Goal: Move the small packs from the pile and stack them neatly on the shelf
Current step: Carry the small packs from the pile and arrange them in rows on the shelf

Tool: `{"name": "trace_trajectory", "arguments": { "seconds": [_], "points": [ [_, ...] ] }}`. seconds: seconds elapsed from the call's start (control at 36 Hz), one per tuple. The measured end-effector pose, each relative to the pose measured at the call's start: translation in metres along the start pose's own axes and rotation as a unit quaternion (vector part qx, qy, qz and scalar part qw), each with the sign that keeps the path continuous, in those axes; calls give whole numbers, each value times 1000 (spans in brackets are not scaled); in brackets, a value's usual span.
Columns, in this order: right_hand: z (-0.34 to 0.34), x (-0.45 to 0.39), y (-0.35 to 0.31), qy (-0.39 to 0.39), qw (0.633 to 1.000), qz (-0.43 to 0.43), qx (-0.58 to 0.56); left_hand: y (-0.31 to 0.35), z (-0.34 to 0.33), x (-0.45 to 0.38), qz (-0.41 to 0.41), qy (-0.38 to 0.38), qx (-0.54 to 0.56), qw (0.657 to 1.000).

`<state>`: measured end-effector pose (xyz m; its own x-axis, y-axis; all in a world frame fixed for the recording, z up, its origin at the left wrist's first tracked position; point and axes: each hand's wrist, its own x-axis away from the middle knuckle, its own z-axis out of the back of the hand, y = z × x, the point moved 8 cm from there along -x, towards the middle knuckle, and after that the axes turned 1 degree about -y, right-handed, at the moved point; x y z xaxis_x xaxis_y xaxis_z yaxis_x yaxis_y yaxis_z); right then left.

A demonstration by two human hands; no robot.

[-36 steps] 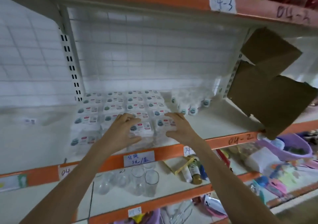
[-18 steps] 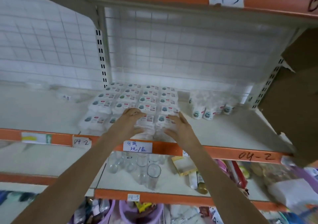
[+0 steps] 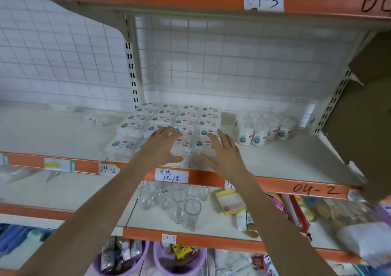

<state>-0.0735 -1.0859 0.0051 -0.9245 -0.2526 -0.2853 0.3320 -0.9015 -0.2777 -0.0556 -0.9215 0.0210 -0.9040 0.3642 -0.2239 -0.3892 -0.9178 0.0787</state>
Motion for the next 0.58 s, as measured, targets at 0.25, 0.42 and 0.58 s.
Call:
{"name": "trace_trajectory", "arguments": {
  "seconds": [0.25, 0.42, 0.58],
  "points": [
    [3, 23, -84, 70, 986, 139, -60, -32, 25, 87, 31, 158, 9, 987],
    [-49, 35, -170, 1, 975, 207, -80, -101, 7, 179, 139, 111, -16, 984],
    [-114, 42, -256, -97, 956, 254, -108, -176, -7, 271, 273, 71, 26, 959]
  ]
}}
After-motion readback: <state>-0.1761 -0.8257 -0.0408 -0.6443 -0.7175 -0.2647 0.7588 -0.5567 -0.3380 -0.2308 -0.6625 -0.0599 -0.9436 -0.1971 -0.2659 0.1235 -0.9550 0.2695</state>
